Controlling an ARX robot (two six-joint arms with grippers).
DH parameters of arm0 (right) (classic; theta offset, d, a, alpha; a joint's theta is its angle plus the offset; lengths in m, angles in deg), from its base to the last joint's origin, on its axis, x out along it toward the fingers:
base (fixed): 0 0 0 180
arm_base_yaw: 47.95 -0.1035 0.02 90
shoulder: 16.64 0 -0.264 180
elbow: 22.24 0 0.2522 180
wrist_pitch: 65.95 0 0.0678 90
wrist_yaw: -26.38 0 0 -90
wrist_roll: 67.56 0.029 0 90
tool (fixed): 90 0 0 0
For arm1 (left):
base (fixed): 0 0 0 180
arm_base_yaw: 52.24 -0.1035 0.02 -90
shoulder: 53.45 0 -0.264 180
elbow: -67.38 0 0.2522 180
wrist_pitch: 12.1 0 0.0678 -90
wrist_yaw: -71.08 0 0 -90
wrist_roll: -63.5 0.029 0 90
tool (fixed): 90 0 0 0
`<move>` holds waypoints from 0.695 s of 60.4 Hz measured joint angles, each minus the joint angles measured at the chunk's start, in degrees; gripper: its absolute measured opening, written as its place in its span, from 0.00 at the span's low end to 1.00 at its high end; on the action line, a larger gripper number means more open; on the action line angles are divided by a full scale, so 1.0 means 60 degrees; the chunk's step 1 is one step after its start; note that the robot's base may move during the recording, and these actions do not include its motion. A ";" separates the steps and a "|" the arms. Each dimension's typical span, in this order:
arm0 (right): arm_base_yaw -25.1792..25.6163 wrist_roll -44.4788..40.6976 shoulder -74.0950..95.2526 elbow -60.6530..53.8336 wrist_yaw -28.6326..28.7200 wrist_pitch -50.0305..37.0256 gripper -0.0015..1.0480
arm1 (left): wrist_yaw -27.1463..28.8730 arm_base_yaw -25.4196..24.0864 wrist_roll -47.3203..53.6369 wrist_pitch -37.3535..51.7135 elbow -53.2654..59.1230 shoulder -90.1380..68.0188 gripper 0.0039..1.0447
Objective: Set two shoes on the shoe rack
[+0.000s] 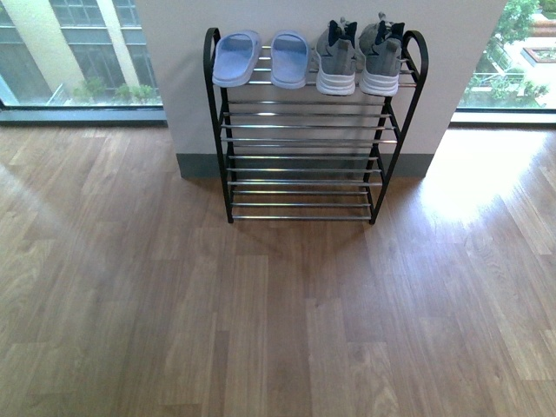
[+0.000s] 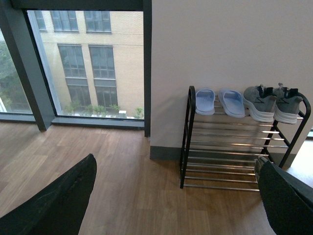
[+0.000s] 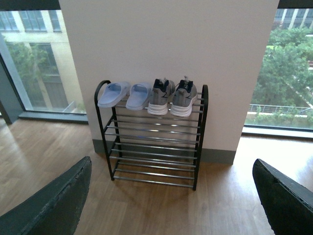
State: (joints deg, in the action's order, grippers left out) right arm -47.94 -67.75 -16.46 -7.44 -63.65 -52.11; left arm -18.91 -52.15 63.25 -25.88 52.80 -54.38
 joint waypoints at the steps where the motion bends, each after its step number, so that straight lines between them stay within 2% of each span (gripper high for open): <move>1: 0.0000 0.0000 0.0004 0.0000 0.0004 0.0000 0.91 | 0.0000 0.0000 0.0000 0.0000 0.0000 0.0000 0.91; 42: 0.0000 0.0000 0.0004 0.0000 0.0004 0.0000 0.91 | 0.0000 0.0000 0.0000 0.0000 0.0000 0.0000 0.91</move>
State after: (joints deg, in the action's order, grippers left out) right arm -47.94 -67.75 -16.44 -7.44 -63.63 -52.11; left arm -18.91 -52.15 63.25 -25.88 52.80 -54.38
